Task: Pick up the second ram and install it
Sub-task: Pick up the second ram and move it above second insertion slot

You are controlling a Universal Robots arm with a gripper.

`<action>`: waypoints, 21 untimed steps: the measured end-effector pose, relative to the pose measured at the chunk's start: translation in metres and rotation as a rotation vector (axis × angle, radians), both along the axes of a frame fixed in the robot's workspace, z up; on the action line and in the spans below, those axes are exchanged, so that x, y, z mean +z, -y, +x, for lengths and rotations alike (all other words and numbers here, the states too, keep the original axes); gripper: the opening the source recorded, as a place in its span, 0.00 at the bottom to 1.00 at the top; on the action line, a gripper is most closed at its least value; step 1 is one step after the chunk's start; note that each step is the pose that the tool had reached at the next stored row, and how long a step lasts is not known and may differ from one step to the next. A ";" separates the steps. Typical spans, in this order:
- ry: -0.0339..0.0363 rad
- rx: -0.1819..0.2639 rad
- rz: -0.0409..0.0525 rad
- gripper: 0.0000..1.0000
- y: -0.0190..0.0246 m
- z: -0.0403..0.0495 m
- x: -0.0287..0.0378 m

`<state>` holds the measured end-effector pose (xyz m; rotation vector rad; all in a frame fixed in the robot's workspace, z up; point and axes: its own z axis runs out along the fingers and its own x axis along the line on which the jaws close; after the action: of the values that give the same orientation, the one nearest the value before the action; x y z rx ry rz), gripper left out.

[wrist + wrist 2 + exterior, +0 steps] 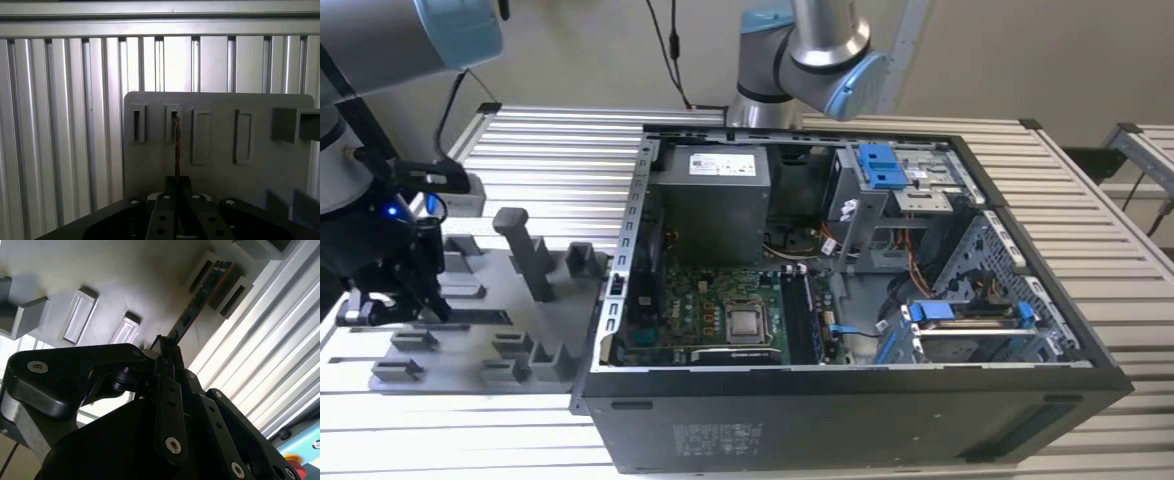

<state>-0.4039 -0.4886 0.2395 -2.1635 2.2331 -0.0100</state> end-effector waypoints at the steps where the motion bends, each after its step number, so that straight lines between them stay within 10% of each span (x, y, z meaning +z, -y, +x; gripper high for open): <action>1: 0.0001 0.000 0.0000 0.14 0.0000 0.0000 0.0008; 21: -0.0001 0.000 0.0000 0.14 0.0000 0.0000 0.0207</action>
<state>-0.4039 -0.4886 0.2602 -2.1635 2.2332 -0.0100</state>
